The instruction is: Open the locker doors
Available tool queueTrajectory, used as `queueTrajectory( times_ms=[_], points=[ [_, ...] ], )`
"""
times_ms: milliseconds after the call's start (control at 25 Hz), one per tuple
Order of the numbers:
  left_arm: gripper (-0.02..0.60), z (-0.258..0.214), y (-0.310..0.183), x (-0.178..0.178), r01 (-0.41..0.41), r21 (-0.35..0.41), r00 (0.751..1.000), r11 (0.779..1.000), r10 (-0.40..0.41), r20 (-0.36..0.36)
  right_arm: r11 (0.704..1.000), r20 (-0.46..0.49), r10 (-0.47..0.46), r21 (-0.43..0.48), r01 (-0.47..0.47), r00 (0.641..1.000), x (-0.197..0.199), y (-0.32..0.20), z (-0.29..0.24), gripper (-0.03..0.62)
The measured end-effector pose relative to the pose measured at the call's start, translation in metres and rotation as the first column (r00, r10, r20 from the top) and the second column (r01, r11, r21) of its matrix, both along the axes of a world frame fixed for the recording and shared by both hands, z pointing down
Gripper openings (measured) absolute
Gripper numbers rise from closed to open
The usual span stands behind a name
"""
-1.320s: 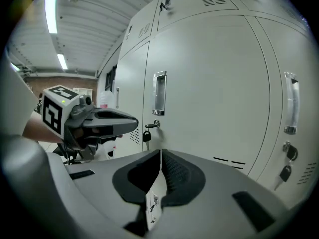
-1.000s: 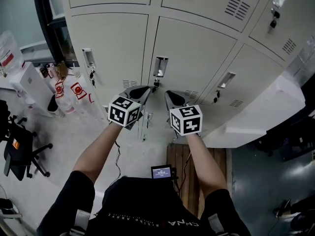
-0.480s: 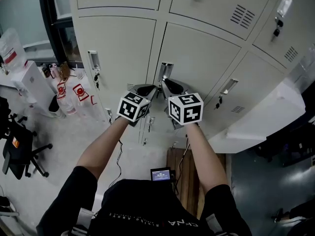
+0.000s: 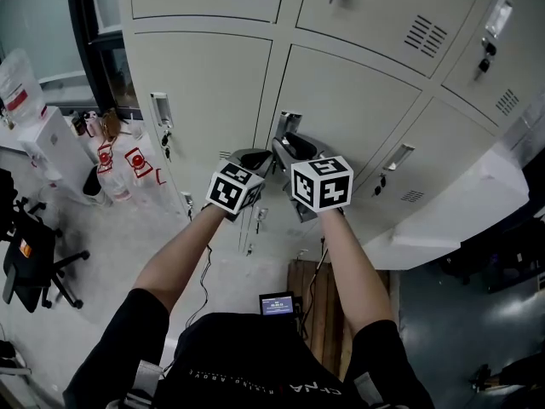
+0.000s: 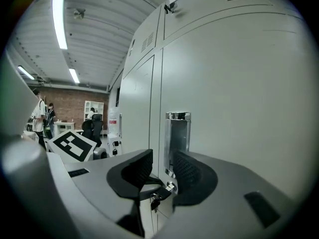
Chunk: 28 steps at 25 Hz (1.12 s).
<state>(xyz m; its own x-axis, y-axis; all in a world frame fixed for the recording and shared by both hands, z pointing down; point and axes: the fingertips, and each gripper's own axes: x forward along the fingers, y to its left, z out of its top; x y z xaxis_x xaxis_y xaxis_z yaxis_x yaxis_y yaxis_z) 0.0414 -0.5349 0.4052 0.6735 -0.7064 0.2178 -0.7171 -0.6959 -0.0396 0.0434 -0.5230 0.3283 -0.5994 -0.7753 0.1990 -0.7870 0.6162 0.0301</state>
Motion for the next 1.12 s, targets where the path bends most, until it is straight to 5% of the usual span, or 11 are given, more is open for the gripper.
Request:
queueTrajectory(
  times_ms=[680,800,1120],
  points=[
    [0.018,0.003,0.001,0.000,-0.057,-0.044,0.998,0.997,0.057,-0.007,0.995,0.034,0.098,0.029,-0.099,0.995,-0.009,-0.016,-0.004,0.119],
    [0.018,0.001,0.003,-0.006,-0.057,-0.033,0.998,0.998,0.057,-0.006,0.992,0.024,0.123,0.028,-0.124,0.992,-0.006,-0.016,-0.004,0.067],
    [0.021,-0.009,0.025,-0.014,-0.139,-0.004,0.990,0.990,0.139,-0.022,0.997,0.039,0.081,-0.007,-0.081,0.996,-0.007,0.005,-0.002,0.069]
  ],
)
